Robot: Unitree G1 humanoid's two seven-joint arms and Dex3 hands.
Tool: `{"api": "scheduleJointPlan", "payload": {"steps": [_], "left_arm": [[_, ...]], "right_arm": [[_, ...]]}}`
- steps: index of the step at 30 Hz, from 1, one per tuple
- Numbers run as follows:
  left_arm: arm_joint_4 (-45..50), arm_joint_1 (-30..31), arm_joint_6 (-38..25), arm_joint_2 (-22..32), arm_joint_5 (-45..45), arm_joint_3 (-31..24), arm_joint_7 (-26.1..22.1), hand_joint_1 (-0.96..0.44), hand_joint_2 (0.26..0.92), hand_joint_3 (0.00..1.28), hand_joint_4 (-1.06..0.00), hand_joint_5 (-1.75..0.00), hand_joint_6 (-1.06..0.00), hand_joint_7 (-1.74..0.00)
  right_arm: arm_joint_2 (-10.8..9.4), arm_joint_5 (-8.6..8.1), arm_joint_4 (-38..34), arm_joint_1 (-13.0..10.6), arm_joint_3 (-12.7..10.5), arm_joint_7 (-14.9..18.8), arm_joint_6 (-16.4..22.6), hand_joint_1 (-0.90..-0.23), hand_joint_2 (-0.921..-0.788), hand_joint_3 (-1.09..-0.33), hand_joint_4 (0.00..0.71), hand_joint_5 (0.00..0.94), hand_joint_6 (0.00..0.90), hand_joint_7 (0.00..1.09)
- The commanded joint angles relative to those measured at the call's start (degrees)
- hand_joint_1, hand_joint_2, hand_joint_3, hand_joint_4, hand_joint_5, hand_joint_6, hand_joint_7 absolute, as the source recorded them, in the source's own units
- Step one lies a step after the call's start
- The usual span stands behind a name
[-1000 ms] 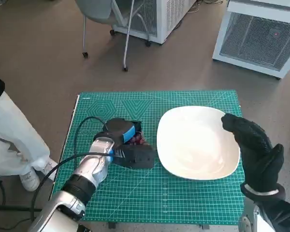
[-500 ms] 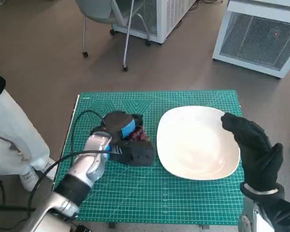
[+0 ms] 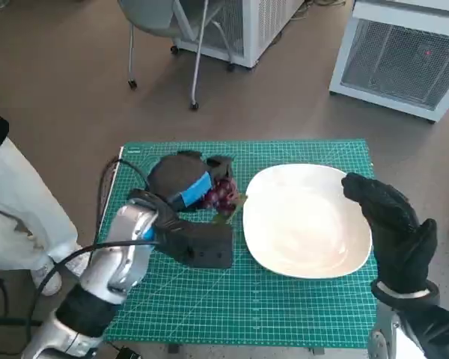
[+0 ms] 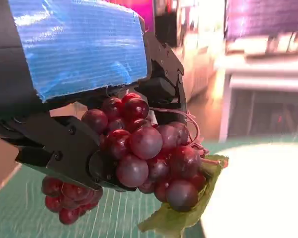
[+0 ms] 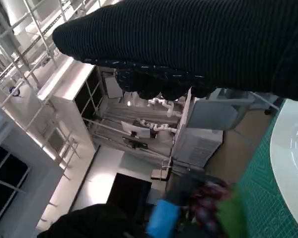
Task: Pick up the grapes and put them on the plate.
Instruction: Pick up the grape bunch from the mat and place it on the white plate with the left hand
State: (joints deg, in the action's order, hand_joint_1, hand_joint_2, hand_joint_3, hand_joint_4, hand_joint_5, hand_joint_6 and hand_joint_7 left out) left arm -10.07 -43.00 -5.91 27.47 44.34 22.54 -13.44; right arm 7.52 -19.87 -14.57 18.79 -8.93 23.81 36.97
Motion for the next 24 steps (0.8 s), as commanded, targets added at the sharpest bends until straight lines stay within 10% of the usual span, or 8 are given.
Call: {"api": "scheduleJointPlan", "payload": {"steps": [1,24], "left_arm": [[2.41,0.15,-0.15,0.63,0.62,-1.08,-0.68,0.00,0.919,0.04,-0.75,-1.16,-0.64,-1.09],[4.20,-3.34,-3.50,-4.18,4.21,1.39,-5.59,0.00,0.918,0.03,-0.75,-1.22,-0.69,-0.98]], "right_arm": [[-0.27,0.20,-0.98,-0.45,-0.04,0.22,-0.27,-0.506,-0.921,-0.559,0.448,0.002,0.077,0.71],[-0.19,0.40,-0.36,-1.11,-0.18,-0.09,-0.12,-0.509,-0.921,-0.558,0.449,0.002,0.081,0.71]]}}
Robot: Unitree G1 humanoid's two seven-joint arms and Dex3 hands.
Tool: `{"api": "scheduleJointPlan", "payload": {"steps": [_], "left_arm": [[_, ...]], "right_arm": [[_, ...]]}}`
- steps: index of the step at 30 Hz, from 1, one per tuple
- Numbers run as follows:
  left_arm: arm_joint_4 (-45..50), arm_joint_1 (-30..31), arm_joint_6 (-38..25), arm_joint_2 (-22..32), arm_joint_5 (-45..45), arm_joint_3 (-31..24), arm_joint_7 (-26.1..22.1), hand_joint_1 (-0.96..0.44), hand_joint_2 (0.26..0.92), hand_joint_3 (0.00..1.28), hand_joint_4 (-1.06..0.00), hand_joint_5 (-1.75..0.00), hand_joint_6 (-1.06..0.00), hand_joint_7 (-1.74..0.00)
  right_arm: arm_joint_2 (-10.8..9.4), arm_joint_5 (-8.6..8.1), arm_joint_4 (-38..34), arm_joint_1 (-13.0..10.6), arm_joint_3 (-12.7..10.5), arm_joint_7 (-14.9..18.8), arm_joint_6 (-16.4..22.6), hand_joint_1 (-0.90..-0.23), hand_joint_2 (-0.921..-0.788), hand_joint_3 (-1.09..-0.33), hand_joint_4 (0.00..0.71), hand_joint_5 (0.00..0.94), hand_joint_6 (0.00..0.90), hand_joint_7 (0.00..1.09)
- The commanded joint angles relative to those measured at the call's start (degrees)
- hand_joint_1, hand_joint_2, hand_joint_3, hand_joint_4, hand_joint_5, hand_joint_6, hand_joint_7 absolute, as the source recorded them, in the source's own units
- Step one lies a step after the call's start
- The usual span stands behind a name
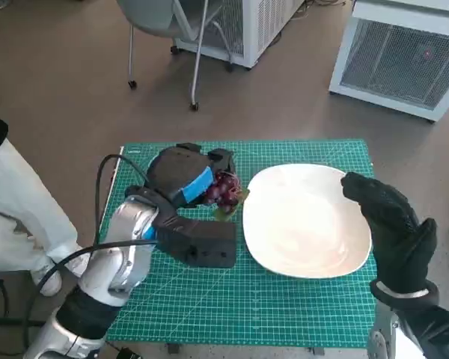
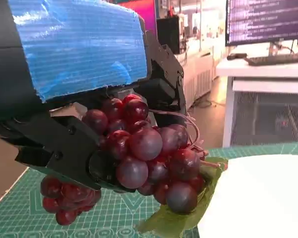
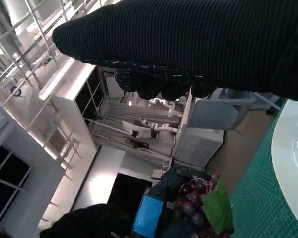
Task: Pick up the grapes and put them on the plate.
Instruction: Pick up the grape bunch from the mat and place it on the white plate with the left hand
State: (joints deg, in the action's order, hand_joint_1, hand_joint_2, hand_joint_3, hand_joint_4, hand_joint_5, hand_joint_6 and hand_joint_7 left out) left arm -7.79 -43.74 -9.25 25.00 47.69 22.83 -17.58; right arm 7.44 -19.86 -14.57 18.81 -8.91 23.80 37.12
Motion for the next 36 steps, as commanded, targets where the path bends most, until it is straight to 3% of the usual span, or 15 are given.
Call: {"api": "scheduleJointPlan", "payload": {"steps": [1,12,20,26,31,36], "left_arm": [[2.02,-2.92,-0.12,-2.18,0.87,1.37,-1.79,0.00,0.918,0.03,-0.75,-1.23,-0.69,-0.98],[-3.93,-10.79,2.80,-10.09,-1.60,5.11,-4.75,0.00,0.920,0.04,-0.73,-1.14,-0.64,-1.15],[-16.88,-18.33,7.47,-15.82,-3.10,7.16,-3.12,0.00,0.916,0.05,-0.73,-1.18,-0.65,-1.09],[-25.59,-22.84,10.30,-18.93,-3.60,8.04,-1.20,0.00,0.920,0.15,-0.56,-1.43,-0.60,-1.07],[-30.39,-24.82,12.02,-20.60,-3.57,8.46,0.69,0.00,0.921,0.29,-0.40,-1.49,-0.42,-1.37],[-34.45,-25.91,13.08,-21.94,-3.86,8.50,2.23,0.00,0.921,0.37,-0.32,-1.54,-0.32,-1.50]], "right_arm": [[-0.10,0.38,-0.39,-1.13,-0.22,-0.07,-0.26,-0.509,-0.921,-0.558,0.449,0.002,0.081,0.71],[-0.25,0.53,-0.45,-1.35,-0.27,-0.24,-0.23,-0.508,-0.921,-0.557,0.450,0.003,0.078,0.71],[0.00,0.32,0.20,-1.99,-0.71,-0.34,-0.25,-0.498,-0.921,-0.560,0.451,0.003,0.077,0.71],[-0.03,0.22,0.09,-2.41,-1.16,-0.37,0.11,-0.494,-0.921,-0.567,0.449,0.003,0.076,0.71],[-0.29,0.27,-0.01,-2.68,-1.45,-0.46,0.58,-0.490,-0.921,-0.568,0.449,0.003,0.076,0.71],[-0.47,0.30,0.07,-2.95,-1.72,-0.80,1.00,-0.484,-0.921,-0.568,0.448,0.002,0.076,0.71]]}}
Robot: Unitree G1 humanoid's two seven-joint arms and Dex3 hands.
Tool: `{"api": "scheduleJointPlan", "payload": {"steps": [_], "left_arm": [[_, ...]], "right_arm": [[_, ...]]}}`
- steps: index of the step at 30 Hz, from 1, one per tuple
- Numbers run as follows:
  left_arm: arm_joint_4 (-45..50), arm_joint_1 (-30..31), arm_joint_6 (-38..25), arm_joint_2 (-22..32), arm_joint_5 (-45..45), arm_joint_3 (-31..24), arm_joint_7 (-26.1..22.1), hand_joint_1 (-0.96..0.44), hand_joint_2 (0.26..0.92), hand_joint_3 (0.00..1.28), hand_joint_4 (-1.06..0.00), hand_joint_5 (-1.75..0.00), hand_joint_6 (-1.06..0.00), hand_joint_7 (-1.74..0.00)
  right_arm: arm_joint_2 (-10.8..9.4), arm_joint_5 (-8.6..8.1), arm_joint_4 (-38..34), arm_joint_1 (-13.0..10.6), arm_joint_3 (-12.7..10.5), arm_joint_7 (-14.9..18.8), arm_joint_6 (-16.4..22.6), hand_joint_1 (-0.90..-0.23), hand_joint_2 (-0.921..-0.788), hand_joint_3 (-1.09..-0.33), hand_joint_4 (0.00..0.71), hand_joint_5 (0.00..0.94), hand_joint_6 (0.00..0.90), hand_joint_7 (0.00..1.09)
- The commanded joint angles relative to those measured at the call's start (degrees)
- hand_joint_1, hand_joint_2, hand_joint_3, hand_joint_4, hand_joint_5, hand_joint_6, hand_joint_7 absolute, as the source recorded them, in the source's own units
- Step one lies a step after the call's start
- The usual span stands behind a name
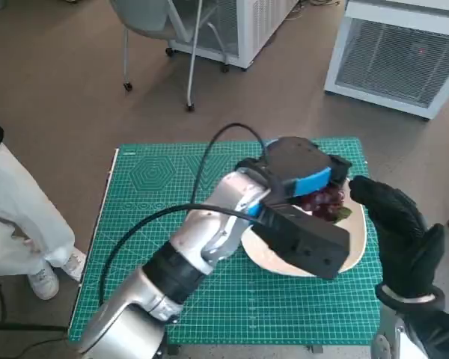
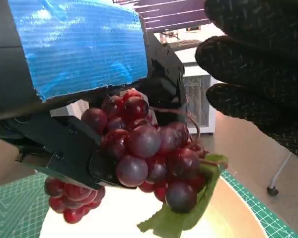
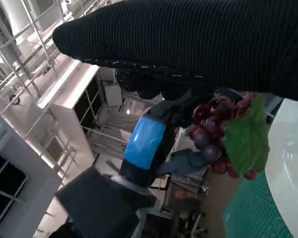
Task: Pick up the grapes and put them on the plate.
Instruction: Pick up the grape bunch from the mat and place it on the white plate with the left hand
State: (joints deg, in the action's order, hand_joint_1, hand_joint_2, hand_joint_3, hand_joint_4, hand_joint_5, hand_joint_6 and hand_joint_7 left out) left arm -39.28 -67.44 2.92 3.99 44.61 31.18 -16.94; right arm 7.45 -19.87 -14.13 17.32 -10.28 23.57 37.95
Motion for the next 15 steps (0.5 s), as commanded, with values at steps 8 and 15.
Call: {"api": "scheduleJointPlan", "payload": {"steps": [8,15], "left_arm": [[-5.44,-2.91,0.99,-1.51,-1.20,0.12,1.44,0.00,0.921,0.36,-0.32,-1.54,-0.32,-1.51],[-5.69,-2.71,0.01,-1.48,-1.18,0.20,0.71,0.00,0.921,0.31,-0.37,-1.48,-0.38,-1.45]], "right_arm": [[-0.63,0.32,-0.34,-1.69,-0.70,-0.96,0.59,-0.480,-0.921,-0.564,0.448,0.002,0.077,0.70],[-0.78,0.21,-0.67,-1.53,-1.23,-1.34,0.71,-0.477,-0.921,-0.561,0.448,0.002,0.081,0.70]]}}
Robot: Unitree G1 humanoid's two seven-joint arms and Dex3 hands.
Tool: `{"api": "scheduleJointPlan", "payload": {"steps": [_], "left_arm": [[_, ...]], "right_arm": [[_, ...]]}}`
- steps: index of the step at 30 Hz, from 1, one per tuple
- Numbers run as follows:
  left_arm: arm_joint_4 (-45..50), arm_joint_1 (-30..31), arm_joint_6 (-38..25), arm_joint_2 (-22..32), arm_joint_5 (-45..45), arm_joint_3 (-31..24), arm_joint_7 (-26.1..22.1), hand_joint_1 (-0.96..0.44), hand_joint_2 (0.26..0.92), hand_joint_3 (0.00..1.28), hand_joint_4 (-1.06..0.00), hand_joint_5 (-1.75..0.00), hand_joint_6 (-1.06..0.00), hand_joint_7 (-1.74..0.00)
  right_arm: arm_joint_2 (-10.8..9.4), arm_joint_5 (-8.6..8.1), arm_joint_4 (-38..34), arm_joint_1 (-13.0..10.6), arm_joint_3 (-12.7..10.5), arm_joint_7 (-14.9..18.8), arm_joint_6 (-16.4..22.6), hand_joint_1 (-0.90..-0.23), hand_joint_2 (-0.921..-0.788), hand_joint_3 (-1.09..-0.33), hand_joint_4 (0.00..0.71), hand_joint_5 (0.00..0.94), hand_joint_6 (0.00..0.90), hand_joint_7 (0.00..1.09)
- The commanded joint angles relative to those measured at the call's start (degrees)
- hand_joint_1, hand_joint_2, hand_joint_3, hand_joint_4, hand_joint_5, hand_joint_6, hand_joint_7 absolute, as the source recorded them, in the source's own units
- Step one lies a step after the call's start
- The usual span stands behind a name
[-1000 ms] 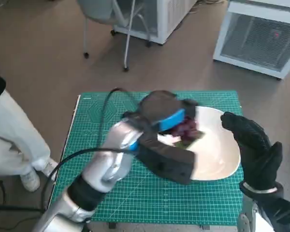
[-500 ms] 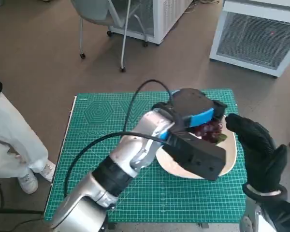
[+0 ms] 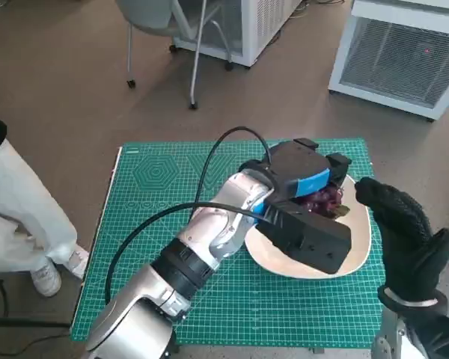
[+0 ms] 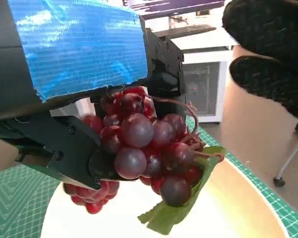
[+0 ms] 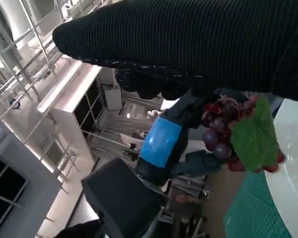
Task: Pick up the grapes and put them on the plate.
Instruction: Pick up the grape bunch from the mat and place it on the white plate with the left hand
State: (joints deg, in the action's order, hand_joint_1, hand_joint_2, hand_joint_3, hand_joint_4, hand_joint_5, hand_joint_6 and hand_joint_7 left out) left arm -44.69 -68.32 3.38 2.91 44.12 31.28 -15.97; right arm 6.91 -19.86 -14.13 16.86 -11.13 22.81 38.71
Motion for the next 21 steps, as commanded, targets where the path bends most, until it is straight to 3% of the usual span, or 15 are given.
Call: {"api": "scheduleJointPlan", "payload": {"steps": [1,9,12,14,18,19,21], "left_arm": [[-0.35,-1.82,-0.62,-0.43,-0.61,0.16,-0.29,0.00,0.921,0.31,-0.38,-1.48,-0.38,-1.45],[-0.38,-1.37,-1.94,-0.45,-0.91,0.33,-1.70,0.00,0.919,0.27,-0.41,-1.60,-0.49,-1.17],[-0.80,-1.20,-2.38,-0.69,-2.51,-0.55,-3.63,0.00,0.912,0.24,-0.45,-1.54,-0.53,-1.16],[-1.39,-1.21,-2.78,-0.93,-4.22,-1.42,-5.64,0.03,0.908,0.23,-0.48,-1.45,-0.49,-1.16],[-3.91,-1.59,-2.63,-1.25,-8.87,-3.50,-10.86,0.23,0.870,0.23,-0.55,-1.32,-0.33,-0.47],[-4.45,-1.64,-2.28,-1.15,-9.54,-3.65,-11.64,0.18,0.861,0.21,-0.53,-1.21,-0.31,-0.36],[-5.39,-1.60,-1.45,-0.82,-10.36,-3.57,-12.74,-0.02,0.842,0.14,-0.37,-0.79,-0.26,-0.18]], "right_arm": [[-0.29,0.24,-0.67,-1.07,-0.42,-0.67,-0.04,-0.477,-0.921,-0.561,0.448,0.002,0.083,0.70],[-0.89,1.02,-0.81,-0.94,-0.30,-1.60,0.41,-0.476,-0.921,-0.558,0.449,0.002,0.092,0.70],[-1.05,1.22,-1.06,-0.86,-0.21,-1.85,0.61,-0.476,-0.921,-0.558,0.449,0.002,0.094,0.69],[-1.13,1.31,-1.24,-0.77,-0.17,-1.96,0.67,-0.476,-0.921,-0.559,0.448,0.002,0.094,0.69],[-1.27,1.41,-1.39,-0.61,-0.09,-2.15,0.54,-0.479,-0.921,-0.558,0.448,0.002,0.096,0.69],[-1.28,1.44,-1.36,-0.60,-0.06,-2.22,0.50,-0.480,-0.921,-0.558,0.448,0.002,0.096,0.69],[-1.32,1.53,-1.24,-0.62,0.00,-2.38,0.40,-0.481,-0.921,-0.558,0.448,0.002,0.098,0.69]]}}
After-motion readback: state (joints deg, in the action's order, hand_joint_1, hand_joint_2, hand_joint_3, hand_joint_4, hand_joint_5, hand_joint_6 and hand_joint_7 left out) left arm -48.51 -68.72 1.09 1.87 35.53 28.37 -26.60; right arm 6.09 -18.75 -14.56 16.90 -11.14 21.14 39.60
